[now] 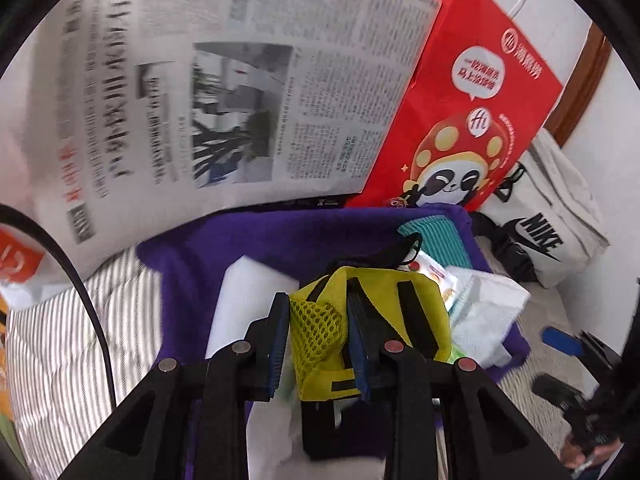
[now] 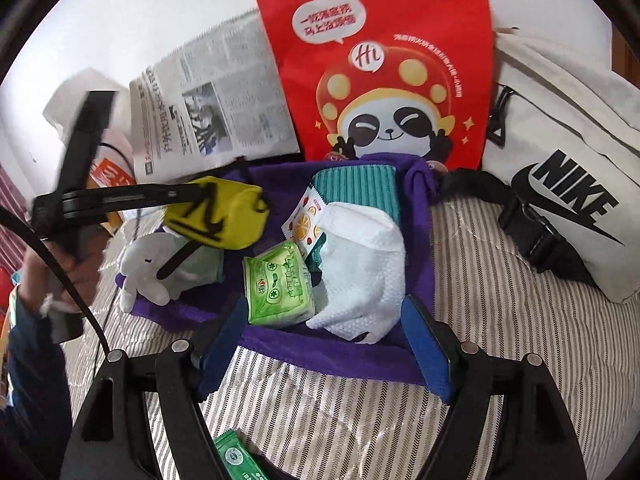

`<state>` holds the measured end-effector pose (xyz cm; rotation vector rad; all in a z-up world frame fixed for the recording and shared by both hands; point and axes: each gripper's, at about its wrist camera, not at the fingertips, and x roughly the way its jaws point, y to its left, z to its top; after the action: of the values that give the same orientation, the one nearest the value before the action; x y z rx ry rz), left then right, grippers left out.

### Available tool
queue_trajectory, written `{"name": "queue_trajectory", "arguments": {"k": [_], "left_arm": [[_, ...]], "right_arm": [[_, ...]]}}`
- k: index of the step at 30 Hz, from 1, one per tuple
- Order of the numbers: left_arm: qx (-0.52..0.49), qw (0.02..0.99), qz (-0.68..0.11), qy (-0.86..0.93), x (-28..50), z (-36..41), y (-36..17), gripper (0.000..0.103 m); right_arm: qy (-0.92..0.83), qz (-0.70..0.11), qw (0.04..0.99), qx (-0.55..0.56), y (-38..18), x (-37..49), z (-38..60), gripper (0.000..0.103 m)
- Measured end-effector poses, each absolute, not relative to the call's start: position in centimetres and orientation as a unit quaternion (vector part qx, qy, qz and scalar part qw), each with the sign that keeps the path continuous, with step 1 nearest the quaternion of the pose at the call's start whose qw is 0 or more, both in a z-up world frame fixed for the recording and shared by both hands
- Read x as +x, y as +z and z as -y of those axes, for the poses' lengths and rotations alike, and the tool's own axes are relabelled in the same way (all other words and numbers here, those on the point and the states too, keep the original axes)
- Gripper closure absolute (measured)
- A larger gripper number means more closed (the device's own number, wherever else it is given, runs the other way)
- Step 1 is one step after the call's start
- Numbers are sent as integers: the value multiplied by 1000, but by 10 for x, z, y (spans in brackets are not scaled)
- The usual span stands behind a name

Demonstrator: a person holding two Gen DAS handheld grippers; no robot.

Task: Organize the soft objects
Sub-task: 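Release the wipes packet with the right tool while the left tool holds the yellow bag, then release the yellow mesh bag with the left tool while the right tool moves off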

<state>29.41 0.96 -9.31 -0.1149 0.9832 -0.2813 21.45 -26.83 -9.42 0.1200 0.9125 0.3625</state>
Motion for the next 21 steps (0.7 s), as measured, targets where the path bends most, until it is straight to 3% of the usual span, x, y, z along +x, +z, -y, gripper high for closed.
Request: {"name": "queue_trajectory", "arguments": {"k": [14, 20, 21], "left_arm": [[-1, 863, -494, -106, 345, 26, -129, 76], [25, 863, -495, -97, 346, 39, -136, 72], [29, 862, -496, -99, 346, 41, -135, 67]], "right_arm": [[178, -429, 884, 58, -103, 214, 274, 25], [183, -431, 882, 55, -104, 211, 272, 25], [183, -430, 882, 54, -104, 211, 271, 25]]}}
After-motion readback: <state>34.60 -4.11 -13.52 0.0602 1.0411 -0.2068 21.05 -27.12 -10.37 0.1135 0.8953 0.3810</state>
